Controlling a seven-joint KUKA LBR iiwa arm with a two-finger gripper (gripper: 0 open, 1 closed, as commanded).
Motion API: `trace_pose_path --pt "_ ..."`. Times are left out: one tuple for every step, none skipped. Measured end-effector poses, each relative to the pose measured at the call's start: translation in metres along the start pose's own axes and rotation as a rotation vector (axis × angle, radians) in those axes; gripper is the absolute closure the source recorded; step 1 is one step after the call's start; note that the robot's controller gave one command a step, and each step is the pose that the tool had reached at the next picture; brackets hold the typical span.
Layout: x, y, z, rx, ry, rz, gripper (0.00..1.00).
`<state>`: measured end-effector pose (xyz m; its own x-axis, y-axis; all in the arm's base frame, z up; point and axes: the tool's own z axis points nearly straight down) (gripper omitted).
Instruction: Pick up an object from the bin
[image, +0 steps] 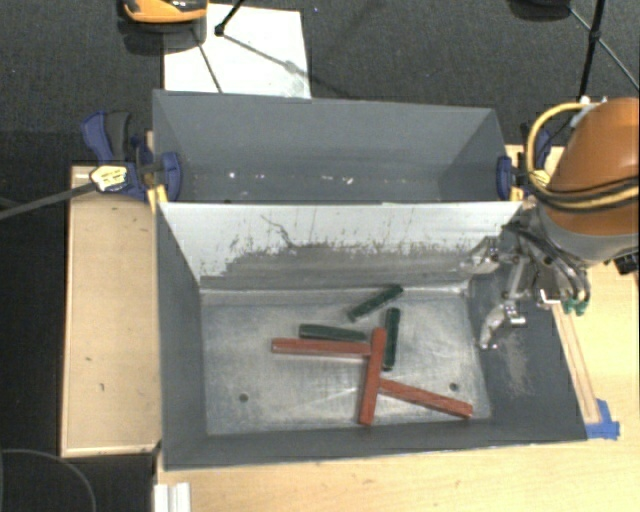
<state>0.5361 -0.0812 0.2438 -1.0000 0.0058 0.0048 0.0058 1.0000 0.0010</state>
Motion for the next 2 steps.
trace_pose_path --pt "-0.0014 0.0003 -0.0046 0.001 -0.008 -0.003 0.00" --pt "-0.0006 0.0013 0.0001 0.003 -0.016 -0.002 0.00"
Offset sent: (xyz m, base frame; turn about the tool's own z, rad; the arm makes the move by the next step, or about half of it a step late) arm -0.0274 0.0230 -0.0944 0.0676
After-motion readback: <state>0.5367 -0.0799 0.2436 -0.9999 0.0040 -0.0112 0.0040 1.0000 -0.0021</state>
